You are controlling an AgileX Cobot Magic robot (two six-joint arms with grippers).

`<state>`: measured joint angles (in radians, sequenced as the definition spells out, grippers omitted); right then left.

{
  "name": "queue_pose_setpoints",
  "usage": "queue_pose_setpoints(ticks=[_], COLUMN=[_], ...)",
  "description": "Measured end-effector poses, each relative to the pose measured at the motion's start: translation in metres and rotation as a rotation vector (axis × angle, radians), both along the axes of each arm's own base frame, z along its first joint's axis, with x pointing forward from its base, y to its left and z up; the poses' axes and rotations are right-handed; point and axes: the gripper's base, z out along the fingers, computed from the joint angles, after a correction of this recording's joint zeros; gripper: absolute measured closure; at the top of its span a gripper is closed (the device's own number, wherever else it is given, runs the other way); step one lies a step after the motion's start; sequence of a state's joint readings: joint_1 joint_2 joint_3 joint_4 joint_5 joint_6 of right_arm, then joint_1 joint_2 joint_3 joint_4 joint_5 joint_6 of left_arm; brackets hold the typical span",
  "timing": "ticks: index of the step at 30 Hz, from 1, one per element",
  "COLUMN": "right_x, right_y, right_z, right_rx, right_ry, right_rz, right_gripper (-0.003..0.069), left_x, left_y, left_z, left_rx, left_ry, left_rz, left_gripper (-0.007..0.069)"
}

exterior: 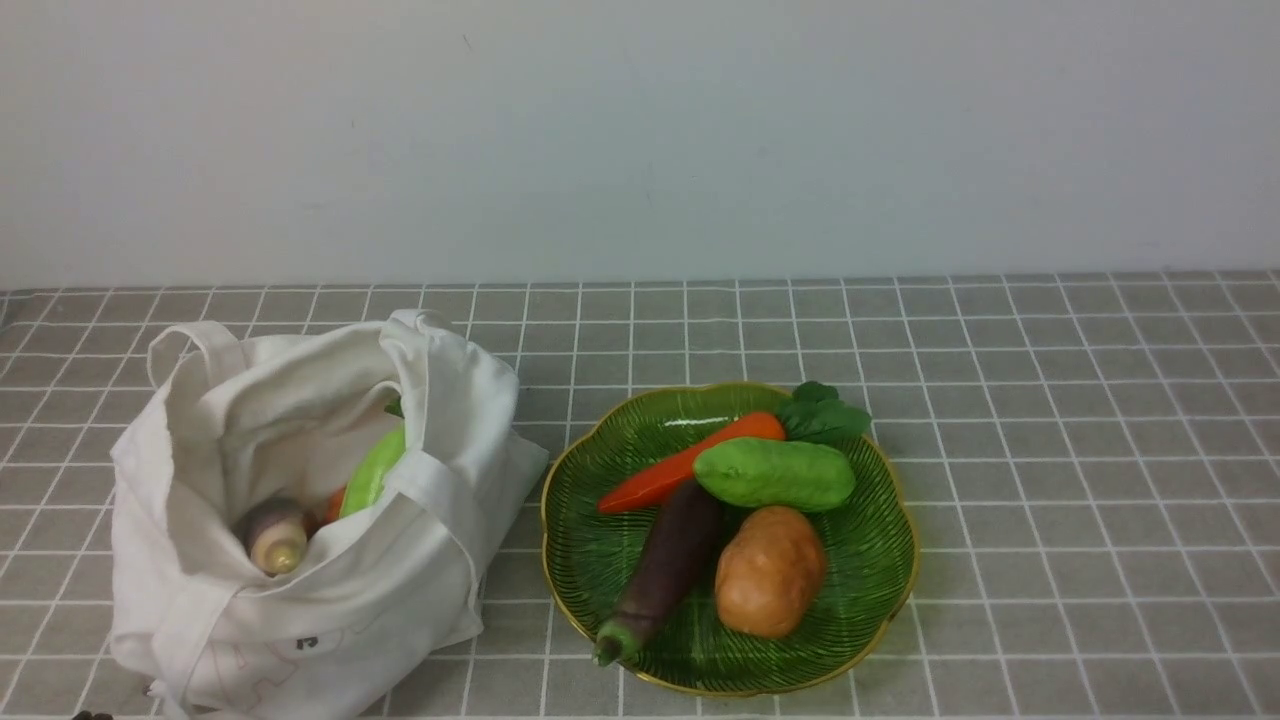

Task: Take vegetables from bag on grey coffee tablecloth place on plate.
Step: 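Reach into the cloth bag and grasp the green cucumber with the left gripper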

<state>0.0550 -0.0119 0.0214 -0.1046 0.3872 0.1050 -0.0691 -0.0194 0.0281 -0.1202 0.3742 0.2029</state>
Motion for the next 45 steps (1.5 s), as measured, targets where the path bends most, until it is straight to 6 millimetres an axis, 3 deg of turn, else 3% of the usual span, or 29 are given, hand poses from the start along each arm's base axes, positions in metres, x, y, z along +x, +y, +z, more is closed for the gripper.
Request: queue_pose_setpoints(ticks=[3, 6, 13, 14, 15, 19, 22, 24, 26, 27, 30, 31, 33, 34, 36, 37, 39, 45], right_x=[0.0, 0.0, 0.0, 0.0, 0.0, 0.0, 0.0, 0.0, 0.0, 0.0, 0.0, 0.0, 0.0, 0.0, 0.0, 0.0, 0.0, 0.0], right_y=[0.0, 0.0, 0.0, 0.0, 0.0, 0.0, 0.0, 0.0, 0.0, 0.0, 0.0, 0.0, 0.0, 0.0, 0.0, 0.0, 0.0, 0.0], right_z=[0.0, 0.0, 0.0, 0.0, 0.0, 0.0, 0.0, 0.0, 0.0, 0.0, 0.0, 0.0, 0.0, 0.0, 0.0, 0.0, 0.0, 0.0], right_rx=[0.0, 0.0, 0.0, 0.0, 0.0, 0.0, 0.0, 0.0, 0.0, 0.0, 0.0, 0.0, 0.0, 0.0, 0.0, 0.0, 0.0, 0.0], right_ry=[0.0, 0.0, 0.0, 0.0, 0.0, 0.0, 0.0, 0.0, -0.001, -0.001, -0.001, -0.001, -0.001, -0.001, -0.001, -0.001, -0.001, -0.001], right_rz=[0.0, 0.0, 0.0, 0.0, 0.0, 0.0, 0.0, 0.0, 0.0, 0.0, 0.0, 0.0, 0.0, 0.0, 0.0, 0.0, 0.0, 0.0], right_gripper=[0.0676, 0.0676, 0.0676, 0.0676, 0.0676, 0.0676, 0.0676, 0.0676, 0.0676, 0.0676, 0.0676, 0.0676, 0.0676, 0.0676, 0.0676, 0.0676, 0.0676, 0.0676], left_x=[0.001, 0.002, 0.004, 0.003, 0.003, -0.006, -0.009, -0.003, 0.015, 0.02, 0.068, 0.076, 0.106, 0.112, 0.147, 0.149, 0.18, 0.218], left_y=[0.001, 0.001, 0.003, 0.007, 0.008, 0.016, 0.009, 0.005, -0.006, -0.009, -0.025, -0.026, -0.032, -0.033, -0.037, -0.038, -0.041, -0.044], left_z=[0.002, 0.007, 0.031, 0.04, 0.041, 0.079, 0.126, 0.139, 0.165, 0.166, 0.177, 0.179, 0.173, 0.172, 0.165, 0.164, 0.154, 0.129], left_rx=[0.054, -0.009, -0.437, -0.565, -0.574, -0.791, -0.778, -0.737, -0.624, -0.602, -0.388, -0.359, -0.266, -0.253, -0.177, -0.173, -0.138, -0.11], left_ry=[-0.028, -0.074, -0.303, -0.398, -0.412, -0.607, -0.56, -0.489, -0.273, -0.21, 0.222, 0.274, 0.473, 0.502, 0.656, 0.665, 0.777, 0.912], left_rz=[0.0, 0.012, 0.085, 0.117, 0.121, 0.139, 0.071, 0.055, 0.01, -0.002, -0.082, -0.097, -0.148, -0.159, -0.223, -0.228, -0.27, -0.301], left_gripper=[0.0633, 0.0633, 0.0633, 0.0633, 0.0633, 0.0633, 0.0633, 0.0633, 0.0633, 0.0633, 0.0633, 0.0633, 0.0633, 0.0633, 0.0633, 0.0633, 0.0633, 0.0633])
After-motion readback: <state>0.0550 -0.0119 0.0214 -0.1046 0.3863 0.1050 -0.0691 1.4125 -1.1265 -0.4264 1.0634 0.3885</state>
